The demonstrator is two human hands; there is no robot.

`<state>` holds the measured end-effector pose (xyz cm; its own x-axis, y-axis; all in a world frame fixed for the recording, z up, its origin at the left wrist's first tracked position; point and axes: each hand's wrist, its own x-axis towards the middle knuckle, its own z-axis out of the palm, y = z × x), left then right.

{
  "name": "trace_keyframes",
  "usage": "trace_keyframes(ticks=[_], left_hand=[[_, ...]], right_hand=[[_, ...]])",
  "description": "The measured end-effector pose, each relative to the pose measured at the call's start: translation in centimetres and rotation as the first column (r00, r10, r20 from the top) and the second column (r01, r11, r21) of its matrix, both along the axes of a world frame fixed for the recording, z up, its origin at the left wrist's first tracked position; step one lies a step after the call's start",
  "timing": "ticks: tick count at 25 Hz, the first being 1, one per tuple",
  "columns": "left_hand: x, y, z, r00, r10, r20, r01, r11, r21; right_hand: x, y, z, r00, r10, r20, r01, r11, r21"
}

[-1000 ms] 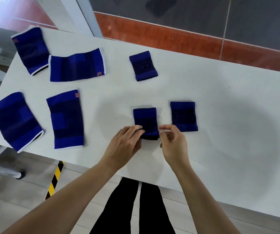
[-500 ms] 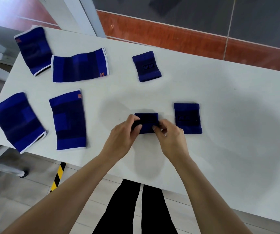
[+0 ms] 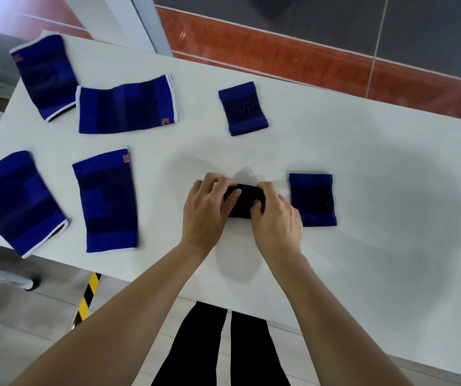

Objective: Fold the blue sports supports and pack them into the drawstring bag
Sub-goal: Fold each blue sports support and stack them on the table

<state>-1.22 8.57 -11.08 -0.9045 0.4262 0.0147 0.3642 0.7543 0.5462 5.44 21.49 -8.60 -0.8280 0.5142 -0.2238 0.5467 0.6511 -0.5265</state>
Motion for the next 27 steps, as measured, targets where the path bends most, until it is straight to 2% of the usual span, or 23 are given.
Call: trace_keyframes(ticks=[2,5,7,9,11,13,17,22,27], left_hand=[[-0.1,-0.8,-0.7,0.995,-0.091,-0.039,0.092,0.995,0.033],[-0.1,-1.5,-1.1,0.974,-0.182,-0.137,0.175,0.983,-0.060],[-0.1,-1.4,-1.2,0.973,-0.158,-0.166,0.145,0.985,-0.089],[0.1,-1.1,-1.1,0.979,-0.120,-0.164,0.109,0.991,-0.075],[0.6,-0.9,-1.3,0.979,-0.097,-0.179,0.091,0.995,-0.042],[0.9,-0.9,-1.8,0.962,-0.105,-0.251,0.100,0.994,-0.034],[0.1,-1.7,-2.5,0.934,-0.102,-0.343,0.078,0.993,-0.084],[-2.9,-4.7,-1.8,0.957,0.043,-0.289,-0.084,0.988,-0.132],[-4.5,-4.3,-1.4,0.966,0.086,-0.244,-0.134,0.973,-0.188]], right_hand=[[0.2,-0.2,-0.5,1.000,-0.010,-0.015,0.010,1.000,0.007],[0.2,-0.3,-1.6,1.000,0.003,0.013,-0.004,0.999,0.041],[0.2,-0.4,-1.8,0.999,0.037,0.005,-0.037,0.978,0.204],[0.4,-0.3,-1.8,0.992,0.105,-0.066,-0.073,0.928,0.364],[0.9,0.0,-2.1,0.956,0.239,-0.172,-0.149,0.896,0.417],[1.3,0.3,-2.9,0.922,0.309,-0.235,-0.191,0.888,0.417],[0.8,-0.1,-4.1,0.923,0.343,-0.176,-0.261,0.893,0.368],[-4.7,-2.1,-4.7,0.882,0.438,-0.176,-0.381,0.880,0.283],[-7.4,-1.6,-3.7,0.876,0.453,-0.168,-0.423,0.887,0.186]])
